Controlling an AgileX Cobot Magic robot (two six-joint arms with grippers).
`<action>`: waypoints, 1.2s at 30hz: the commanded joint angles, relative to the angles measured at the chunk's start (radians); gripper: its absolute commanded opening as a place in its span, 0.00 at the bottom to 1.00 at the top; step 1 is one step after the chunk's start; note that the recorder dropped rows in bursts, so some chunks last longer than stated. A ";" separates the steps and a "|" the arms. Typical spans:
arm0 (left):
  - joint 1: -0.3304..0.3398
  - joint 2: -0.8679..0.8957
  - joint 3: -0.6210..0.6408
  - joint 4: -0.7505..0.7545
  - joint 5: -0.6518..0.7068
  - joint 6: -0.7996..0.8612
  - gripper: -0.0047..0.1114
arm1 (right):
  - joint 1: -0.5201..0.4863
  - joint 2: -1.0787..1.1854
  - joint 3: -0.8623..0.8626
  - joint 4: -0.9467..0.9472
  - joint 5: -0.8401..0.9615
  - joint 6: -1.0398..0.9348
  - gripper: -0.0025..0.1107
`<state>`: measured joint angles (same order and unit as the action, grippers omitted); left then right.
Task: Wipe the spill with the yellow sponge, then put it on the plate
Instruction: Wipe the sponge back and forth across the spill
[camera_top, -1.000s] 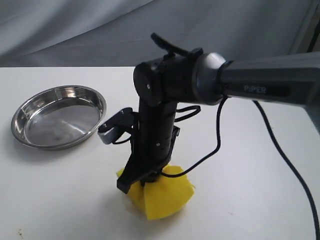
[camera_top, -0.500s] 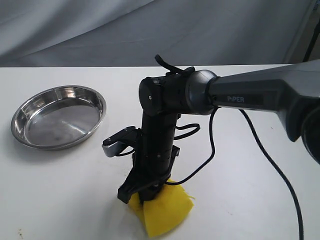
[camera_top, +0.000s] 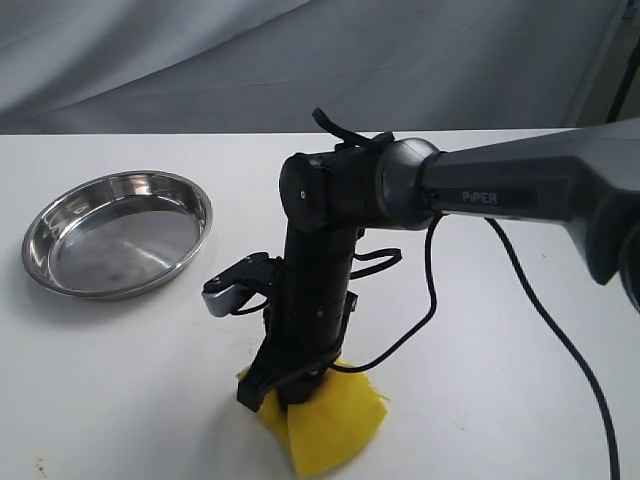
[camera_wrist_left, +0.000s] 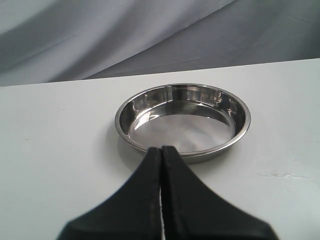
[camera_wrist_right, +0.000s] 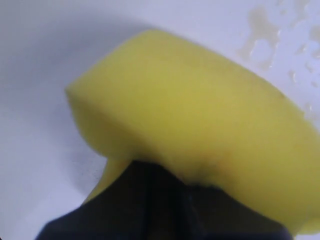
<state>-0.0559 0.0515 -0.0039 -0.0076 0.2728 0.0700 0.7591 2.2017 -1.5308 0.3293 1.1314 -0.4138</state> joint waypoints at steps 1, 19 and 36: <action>-0.006 -0.004 0.004 -0.008 -0.008 -0.001 0.04 | 0.022 -0.076 0.028 0.021 -0.039 -0.013 0.02; -0.006 -0.004 0.004 -0.008 -0.008 -0.001 0.04 | 0.020 -0.141 0.028 -0.101 -0.136 0.080 0.72; -0.006 -0.004 0.004 -0.008 -0.008 -0.001 0.04 | 0.032 -0.176 0.057 -0.214 -0.050 0.237 0.50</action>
<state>-0.0559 0.0515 -0.0039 -0.0076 0.2728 0.0700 0.7866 1.9929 -1.4821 0.0496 1.0774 -0.1408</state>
